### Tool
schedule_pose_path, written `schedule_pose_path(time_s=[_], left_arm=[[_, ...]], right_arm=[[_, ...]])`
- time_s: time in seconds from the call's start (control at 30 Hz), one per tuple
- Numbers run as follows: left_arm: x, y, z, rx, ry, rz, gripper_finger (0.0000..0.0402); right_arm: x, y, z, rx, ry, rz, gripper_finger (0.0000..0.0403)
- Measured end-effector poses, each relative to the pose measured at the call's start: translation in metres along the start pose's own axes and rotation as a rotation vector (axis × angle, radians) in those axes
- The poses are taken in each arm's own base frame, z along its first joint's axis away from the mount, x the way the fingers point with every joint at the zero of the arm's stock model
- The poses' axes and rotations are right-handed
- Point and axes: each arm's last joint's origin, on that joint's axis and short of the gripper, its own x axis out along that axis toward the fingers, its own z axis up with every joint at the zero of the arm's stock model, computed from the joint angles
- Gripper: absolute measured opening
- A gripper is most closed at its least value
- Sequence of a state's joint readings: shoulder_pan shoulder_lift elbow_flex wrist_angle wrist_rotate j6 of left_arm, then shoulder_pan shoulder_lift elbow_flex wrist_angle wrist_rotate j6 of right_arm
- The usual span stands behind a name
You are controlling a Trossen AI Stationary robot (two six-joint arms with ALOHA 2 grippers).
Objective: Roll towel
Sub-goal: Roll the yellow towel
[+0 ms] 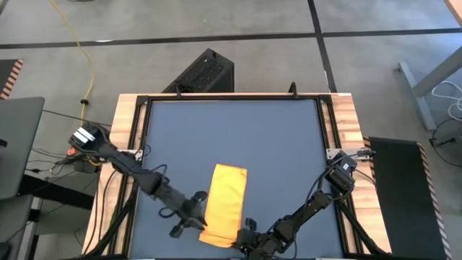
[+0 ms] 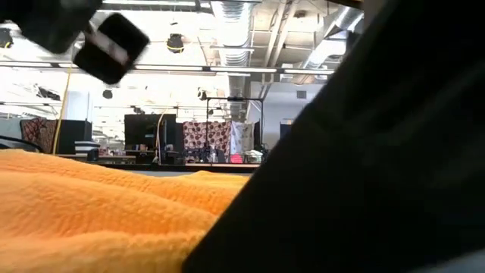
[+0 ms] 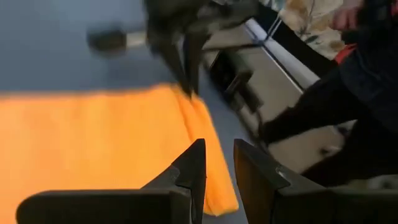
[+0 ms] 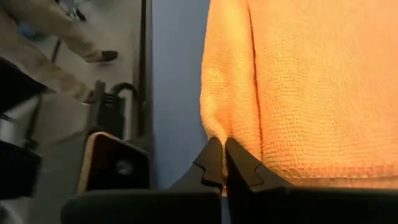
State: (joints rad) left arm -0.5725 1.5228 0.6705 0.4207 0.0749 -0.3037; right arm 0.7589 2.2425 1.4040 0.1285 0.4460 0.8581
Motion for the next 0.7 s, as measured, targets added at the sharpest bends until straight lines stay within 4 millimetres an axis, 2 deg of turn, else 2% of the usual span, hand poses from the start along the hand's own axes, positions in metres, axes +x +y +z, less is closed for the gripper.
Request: schedule_pose_path(time_s=[0.13, 0.27, 0.33, 0.53, 0.7], left_arm=[[-0.002, -0.018, -0.011, 0.127, 0.018, 0.073, 0.0069], [-0.005, -0.023, -0.032, 0.242, 0.069, 0.062, 0.0069], [-0.007, -0.026, -0.040, 0.240, 0.074, 0.053, 0.0068], [-0.008, -0.034, -0.041, 0.237, 0.020, 0.063, 0.0068], [-0.008, -0.033, -0.034, 0.248, -0.058, 0.124, 0.0068]], right_arm=[[-0.001, 0.004, -0.002, 0.095, -0.001, 0.024, 0.0018], [-0.002, 0.005, -0.003, 0.173, -0.002, 0.033, 0.0018], [-0.003, 0.007, -0.004, 0.197, -0.003, 0.039, 0.0018], [-0.006, 0.011, -0.009, 0.235, -0.048, 0.020, 0.0018], [-0.011, 0.004, -0.004, 0.216, -0.048, -0.014, 0.0018]])
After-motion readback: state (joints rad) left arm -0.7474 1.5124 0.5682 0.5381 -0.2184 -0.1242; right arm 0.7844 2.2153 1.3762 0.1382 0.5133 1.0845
